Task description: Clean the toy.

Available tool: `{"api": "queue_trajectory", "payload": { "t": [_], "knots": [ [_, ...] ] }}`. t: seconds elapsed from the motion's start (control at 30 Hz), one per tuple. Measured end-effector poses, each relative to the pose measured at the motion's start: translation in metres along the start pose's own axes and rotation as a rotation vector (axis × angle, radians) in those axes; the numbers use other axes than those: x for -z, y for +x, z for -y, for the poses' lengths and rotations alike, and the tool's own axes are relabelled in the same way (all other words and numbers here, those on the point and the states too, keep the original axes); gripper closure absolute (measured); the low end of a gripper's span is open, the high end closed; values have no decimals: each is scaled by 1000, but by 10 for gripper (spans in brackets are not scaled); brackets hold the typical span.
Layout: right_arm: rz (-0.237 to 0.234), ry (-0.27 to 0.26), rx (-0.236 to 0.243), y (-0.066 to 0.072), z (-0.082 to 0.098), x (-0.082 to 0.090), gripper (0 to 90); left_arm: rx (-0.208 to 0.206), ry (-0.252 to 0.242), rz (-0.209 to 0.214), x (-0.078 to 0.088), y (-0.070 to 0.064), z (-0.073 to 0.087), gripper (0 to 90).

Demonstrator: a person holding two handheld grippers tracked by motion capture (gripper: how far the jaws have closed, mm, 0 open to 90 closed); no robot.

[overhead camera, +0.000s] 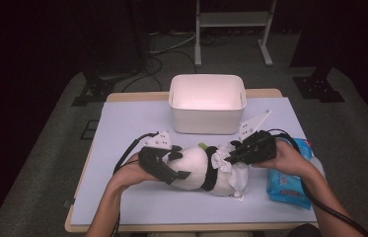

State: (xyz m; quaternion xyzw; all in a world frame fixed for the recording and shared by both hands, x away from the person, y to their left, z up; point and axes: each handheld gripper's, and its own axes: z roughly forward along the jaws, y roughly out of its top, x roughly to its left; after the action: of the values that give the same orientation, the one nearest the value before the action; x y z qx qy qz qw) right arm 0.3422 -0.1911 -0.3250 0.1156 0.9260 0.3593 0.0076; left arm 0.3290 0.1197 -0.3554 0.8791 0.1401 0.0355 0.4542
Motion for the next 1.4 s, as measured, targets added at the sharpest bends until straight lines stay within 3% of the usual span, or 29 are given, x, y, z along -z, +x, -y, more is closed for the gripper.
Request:
{"api": "queue_trajectory", "payload": {
  "t": [0.7,1.2,1.4],
  "knots": [
    [3,16,12,2,4,6,826,-54,53,28,10,6,-8,111],
    [-6,-31,12,0,21,11,825,-49,109,60,7,12,-14,91],
    [-2,-36,6,-1,25,13,824,-71,140,85,3,10,-19,100]
  ]
}}
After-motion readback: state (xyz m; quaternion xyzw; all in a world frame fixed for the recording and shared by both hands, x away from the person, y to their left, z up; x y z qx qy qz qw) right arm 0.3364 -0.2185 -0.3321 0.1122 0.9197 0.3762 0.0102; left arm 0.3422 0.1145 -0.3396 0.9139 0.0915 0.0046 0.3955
